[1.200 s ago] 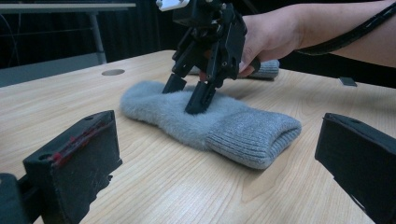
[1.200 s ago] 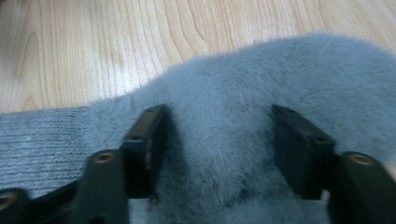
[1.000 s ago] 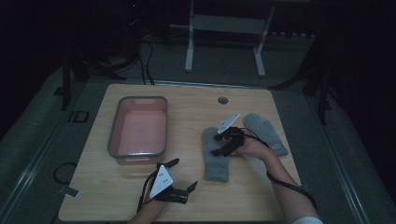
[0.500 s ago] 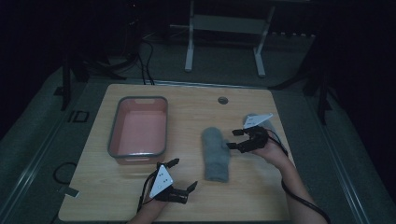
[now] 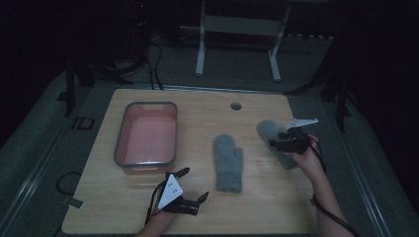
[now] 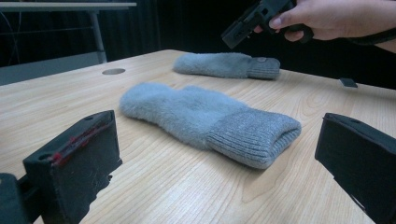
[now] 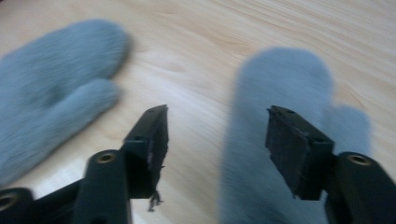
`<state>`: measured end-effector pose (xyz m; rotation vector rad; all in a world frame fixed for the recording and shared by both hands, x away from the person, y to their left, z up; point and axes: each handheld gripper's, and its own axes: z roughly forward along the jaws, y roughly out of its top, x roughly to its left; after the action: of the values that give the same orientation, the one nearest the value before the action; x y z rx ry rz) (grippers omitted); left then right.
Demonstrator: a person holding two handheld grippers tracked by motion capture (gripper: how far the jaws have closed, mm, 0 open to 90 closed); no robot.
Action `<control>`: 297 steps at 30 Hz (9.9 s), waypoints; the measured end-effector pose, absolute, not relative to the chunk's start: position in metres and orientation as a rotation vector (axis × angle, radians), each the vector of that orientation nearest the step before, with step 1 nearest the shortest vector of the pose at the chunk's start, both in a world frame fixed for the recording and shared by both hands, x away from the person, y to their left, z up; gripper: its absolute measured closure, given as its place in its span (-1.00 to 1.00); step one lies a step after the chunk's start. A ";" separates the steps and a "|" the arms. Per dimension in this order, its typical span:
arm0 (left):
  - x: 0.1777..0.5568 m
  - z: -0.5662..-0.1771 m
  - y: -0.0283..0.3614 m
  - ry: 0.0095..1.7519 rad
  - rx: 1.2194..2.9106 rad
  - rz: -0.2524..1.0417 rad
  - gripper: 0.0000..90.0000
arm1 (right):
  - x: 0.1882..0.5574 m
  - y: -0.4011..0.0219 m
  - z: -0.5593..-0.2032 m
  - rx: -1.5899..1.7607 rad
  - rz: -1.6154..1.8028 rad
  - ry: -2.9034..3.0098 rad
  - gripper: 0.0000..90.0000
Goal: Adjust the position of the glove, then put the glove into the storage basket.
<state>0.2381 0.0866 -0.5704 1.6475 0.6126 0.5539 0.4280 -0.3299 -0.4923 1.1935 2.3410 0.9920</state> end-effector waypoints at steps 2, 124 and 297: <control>0.238 -0.570 0.087 0.610 1.649 0.556 -1.00 | 0.431 -0.337 -0.498 1.232 0.939 2.294 -0.07; 0.238 -0.570 0.088 0.628 1.655 0.548 -1.00 | 0.323 -0.157 -0.487 1.650 0.981 1.916 0.77; 0.391 -0.369 0.139 0.935 1.959 0.257 0.79 | 0.411 -0.125 -0.382 0.956 1.624 2.555 0.83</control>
<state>0.3906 0.1386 -0.3685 1.9594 0.9349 0.2570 0.4109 -0.1251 -0.3823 0.9561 2.5552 1.6240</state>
